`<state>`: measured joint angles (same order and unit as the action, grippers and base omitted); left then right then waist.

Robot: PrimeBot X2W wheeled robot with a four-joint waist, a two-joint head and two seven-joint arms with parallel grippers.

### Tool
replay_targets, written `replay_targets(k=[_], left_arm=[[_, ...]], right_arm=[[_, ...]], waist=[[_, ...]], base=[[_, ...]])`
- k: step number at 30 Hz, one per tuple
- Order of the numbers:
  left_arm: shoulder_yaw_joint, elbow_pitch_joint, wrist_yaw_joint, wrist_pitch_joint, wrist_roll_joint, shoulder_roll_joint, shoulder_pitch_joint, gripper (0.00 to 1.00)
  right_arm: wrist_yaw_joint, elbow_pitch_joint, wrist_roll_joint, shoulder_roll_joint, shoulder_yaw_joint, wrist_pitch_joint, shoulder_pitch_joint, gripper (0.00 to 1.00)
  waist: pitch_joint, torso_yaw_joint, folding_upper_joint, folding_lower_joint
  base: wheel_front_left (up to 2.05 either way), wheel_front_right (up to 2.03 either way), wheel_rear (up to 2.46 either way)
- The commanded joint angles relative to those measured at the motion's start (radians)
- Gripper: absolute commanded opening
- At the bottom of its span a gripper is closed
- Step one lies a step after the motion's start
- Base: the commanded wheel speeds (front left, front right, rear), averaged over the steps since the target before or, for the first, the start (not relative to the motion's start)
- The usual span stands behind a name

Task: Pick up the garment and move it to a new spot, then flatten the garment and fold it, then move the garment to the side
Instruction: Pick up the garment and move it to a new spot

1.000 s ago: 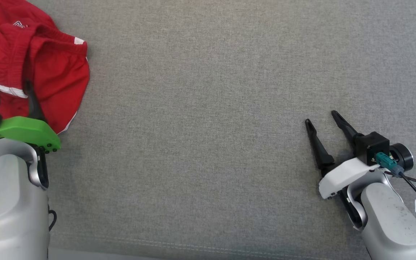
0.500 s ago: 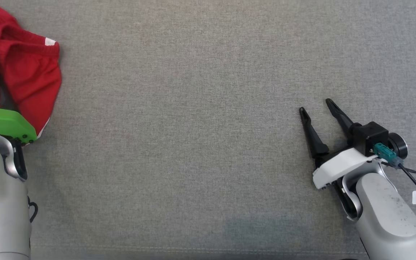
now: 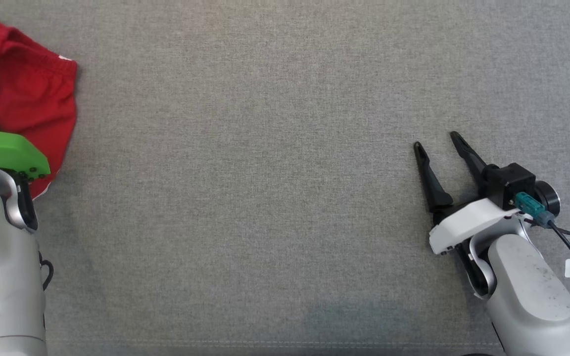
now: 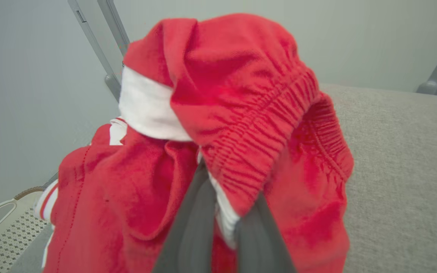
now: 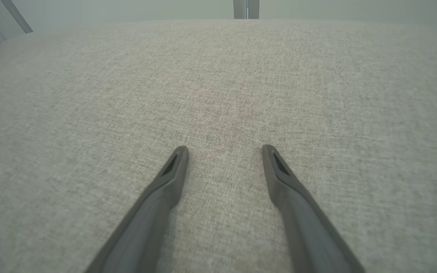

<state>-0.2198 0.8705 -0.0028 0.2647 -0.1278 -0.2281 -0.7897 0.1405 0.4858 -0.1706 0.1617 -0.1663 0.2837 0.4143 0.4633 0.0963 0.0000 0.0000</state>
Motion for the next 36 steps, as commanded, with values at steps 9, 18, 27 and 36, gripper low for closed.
replay_targets(k=[9,18,27,36], left_arm=[[0.082,-0.231,-0.073,0.000,0.062,0.090,0.048,0.00],[0.217,-0.293,-0.121,0.000,0.049,0.157,0.079,0.00],[0.511,-0.331,-0.129,0.000,-0.089,0.177,0.104,0.00],[0.707,-0.310,-0.129,0.000,-0.166,0.175,0.126,0.42]], right_arm=[[-0.011,0.135,-0.028,-0.023,-0.010,-0.033,-0.106,1.00],[-0.011,0.159,-0.051,-0.047,0.005,-0.028,-0.122,1.00],[-0.011,0.173,-0.069,-0.070,0.015,-0.026,-0.121,1.00],[-0.011,0.176,-0.083,-0.093,0.000,-0.023,-0.119,1.00]], waist=[[-0.111,0.023,0.0000,0.0000],[-0.170,-0.042,0.0000,0.0000],[-0.183,-0.164,0.0000,0.0000],[-0.174,-0.316,0.0000,0.0000]], base=[[0.00,0.00,0.00],[0.00,0.00,0.00],[0.00,0.00,0.00],[0.00,0.00,0.00]])
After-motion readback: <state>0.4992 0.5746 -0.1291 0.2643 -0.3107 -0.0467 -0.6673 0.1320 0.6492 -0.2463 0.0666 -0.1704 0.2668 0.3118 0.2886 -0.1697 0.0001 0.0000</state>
